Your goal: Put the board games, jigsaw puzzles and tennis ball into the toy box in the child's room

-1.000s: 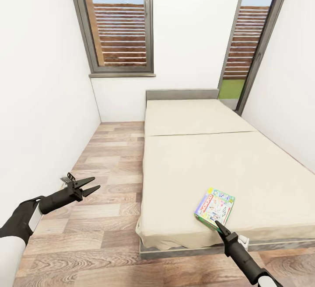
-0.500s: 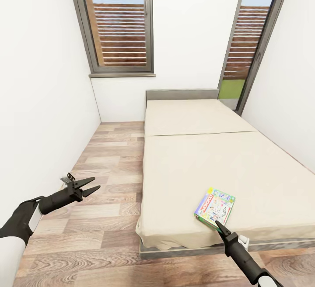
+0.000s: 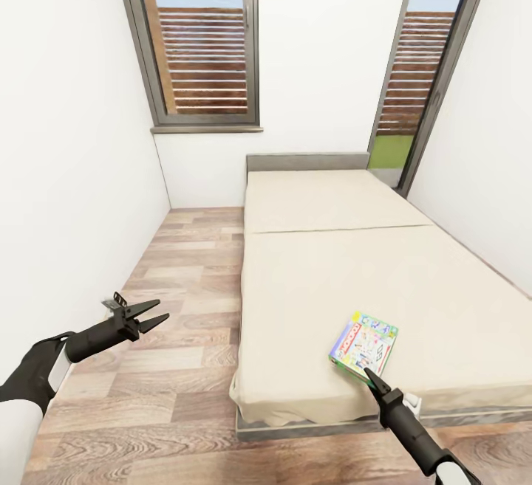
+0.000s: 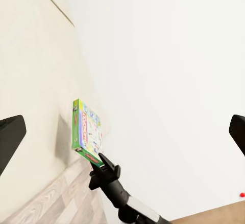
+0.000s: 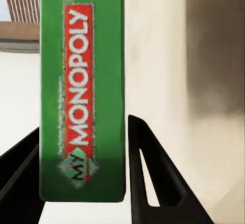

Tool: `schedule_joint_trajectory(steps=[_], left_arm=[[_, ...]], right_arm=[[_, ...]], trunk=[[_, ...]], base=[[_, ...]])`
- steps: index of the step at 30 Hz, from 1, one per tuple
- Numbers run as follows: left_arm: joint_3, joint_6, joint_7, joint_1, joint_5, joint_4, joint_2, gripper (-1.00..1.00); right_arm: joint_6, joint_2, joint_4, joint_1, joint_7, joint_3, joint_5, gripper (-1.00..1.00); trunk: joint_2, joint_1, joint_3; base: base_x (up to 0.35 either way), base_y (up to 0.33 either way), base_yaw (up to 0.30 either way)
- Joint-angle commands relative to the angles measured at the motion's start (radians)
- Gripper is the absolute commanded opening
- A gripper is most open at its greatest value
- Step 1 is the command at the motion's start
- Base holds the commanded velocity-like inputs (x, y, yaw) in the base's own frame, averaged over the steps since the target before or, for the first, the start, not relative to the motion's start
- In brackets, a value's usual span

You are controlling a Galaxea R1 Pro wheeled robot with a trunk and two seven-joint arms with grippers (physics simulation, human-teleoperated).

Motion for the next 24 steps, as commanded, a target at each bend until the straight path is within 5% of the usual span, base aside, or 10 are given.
schedule_joint_trajectory(steps=[1, 6, 14, 24], left_arm=[[0.000, 0.011, -0.004, 0.000, -0.001, 0.000, 0.000, 1.00], [0.000, 0.011, -0.004, 0.000, -0.001, 0.000, -0.001, 1.00], [0.000, 0.011, -0.004, 0.000, -0.001, 0.000, 0.000, 1.00], [0.000, 0.010, -0.004, 0.000, -0.001, 0.000, -0.001, 1.00]], right_arm=[[0.007, 0.000, -0.014, 0.000, 0.003, 0.000, -0.003, -1.00], [0.049, -0.003, -0.113, 0.007, 0.000, 0.002, -0.004, -1.00], [0.294, -0.006, -0.477, 0.032, -0.017, -0.010, -0.002, -1.00], [0.339, -0.011, -0.540, 0.054, -0.037, -0.012, 0.037, -1.00]], trunk=[[0.007, -0.004, 0.002], [0.042, -0.023, 0.018], [0.098, -0.054, 0.043], [0.168, -0.092, 0.074]], base=[[0.000, 0.000, 0.000], [0.000, 0.000, 0.000], [0.000, 0.000, 0.000], [0.000, 0.000, 0.000]])
